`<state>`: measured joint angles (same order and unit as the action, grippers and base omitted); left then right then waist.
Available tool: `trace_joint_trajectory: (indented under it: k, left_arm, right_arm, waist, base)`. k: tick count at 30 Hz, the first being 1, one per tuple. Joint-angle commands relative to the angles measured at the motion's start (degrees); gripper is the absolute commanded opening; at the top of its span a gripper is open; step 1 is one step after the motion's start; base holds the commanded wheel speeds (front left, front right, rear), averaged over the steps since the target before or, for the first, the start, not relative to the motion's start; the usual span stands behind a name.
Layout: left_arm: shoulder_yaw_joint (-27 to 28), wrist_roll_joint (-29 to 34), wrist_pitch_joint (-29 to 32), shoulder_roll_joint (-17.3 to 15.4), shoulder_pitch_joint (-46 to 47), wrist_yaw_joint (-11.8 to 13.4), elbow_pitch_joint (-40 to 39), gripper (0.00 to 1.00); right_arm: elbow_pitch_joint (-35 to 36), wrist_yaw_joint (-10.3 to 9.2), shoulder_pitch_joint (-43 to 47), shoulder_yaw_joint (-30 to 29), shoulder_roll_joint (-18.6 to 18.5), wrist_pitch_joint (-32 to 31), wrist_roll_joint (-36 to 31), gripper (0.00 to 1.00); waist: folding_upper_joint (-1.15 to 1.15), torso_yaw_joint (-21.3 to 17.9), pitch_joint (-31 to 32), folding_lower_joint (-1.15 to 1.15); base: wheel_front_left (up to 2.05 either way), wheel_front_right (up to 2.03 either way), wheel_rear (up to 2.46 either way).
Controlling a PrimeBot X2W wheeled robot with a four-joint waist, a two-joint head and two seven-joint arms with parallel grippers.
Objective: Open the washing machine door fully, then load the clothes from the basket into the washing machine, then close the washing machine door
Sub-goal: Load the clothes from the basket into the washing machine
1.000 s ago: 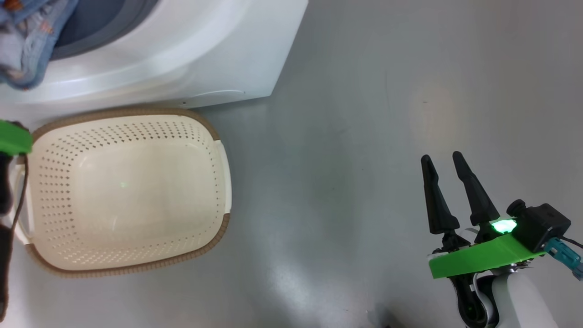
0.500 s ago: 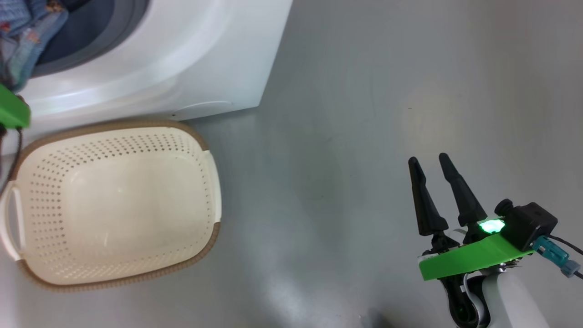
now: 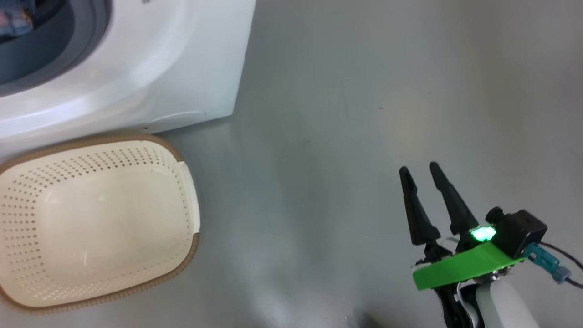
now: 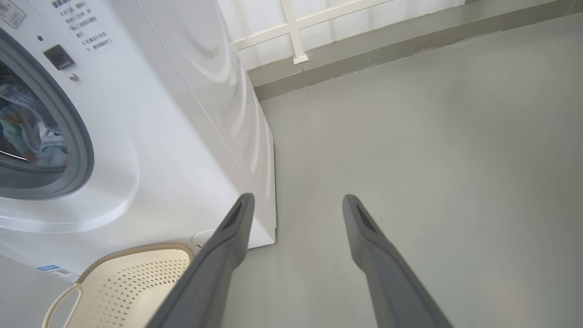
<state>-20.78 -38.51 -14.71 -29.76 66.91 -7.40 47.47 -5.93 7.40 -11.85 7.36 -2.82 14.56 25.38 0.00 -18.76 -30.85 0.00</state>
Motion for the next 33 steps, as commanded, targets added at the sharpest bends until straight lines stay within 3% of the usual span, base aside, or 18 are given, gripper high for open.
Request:
trace_joint_trajectory:
  k: [1,8,9,10,11,12,22,33]
  left_arm:
    - [0.1,-0.1,-0.3,-2.1,-1.5,-0.1,0.6,0.0]
    - [-8.7,-3.9,0.2,-2.6,-0.1,-0.1,7.4,0.0]
    - [-10.1,-4.2,0.4,-2.7,0.3,-0.1,7.8,0.04]
    - [-11.1,-4.8,0.3,-3.0,0.8,-0.1,8.3,0.36]
    - [-11.9,-5.4,0.3,-3.1,1.2,-0.1,8.9,0.85]
    - [-12.8,-5.9,0.4,-3.2,1.6,-0.1,9.3,1.0]
    - [-18.8,-11.8,0.0,-3.7,2.5,-0.1,10.2,1.0]
    - [-18.7,-15.3,-0.3,-3.5,-0.8,-0.1,5.5,1.0]
  right_arm:
    - [1.1,0.09,1.7,1.7,-0.1,0.4,0.5,1.0]
    - [1.1,0.09,1.7,1.8,-0.1,0.4,0.7,1.0]
    - [1.1,0.09,1.7,1.7,-0.1,0.4,0.7,1.0]
    - [1.1,0.09,1.7,1.7,-0.1,0.4,0.7,1.0]
    - [1.1,0.09,1.6,1.6,-0.1,0.4,0.7,1.0]
    - [1.1,0.09,1.6,1.6,-0.1,0.4,0.8,1.0]
    - [1.2,0.09,1.0,1.0,-0.1,0.4,1.0,1.0]
    - [1.2,0.09,0.7,0.2,-0.1,0.4,0.6,1.0]
  waist:
    - [0.0,-0.5,0.5,0.0]
    - [0.0,-0.7,0.3,0.0]
    - [0.0,-0.6,0.3,0.0]
    - [0.0,-0.5,0.3,0.0]
    - [0.0,-0.4,0.4,0.0]
    - [0.0,-0.3,0.4,0.0]
    - [0.0,1.2,0.5,0.0]
    - [0.0,3.3,1.3,0.0]
  base:
    - [0.0,0.0,0.0]
    - [0.0,0.0,0.0]
    - [0.0,0.0,0.0]
    - [0.0,0.0,0.0]
    - [0.0,0.0,0.0]
    - [0.0,0.0,0.0]
    - [0.0,0.0,0.0]
    - [0.0,0.0,0.0]
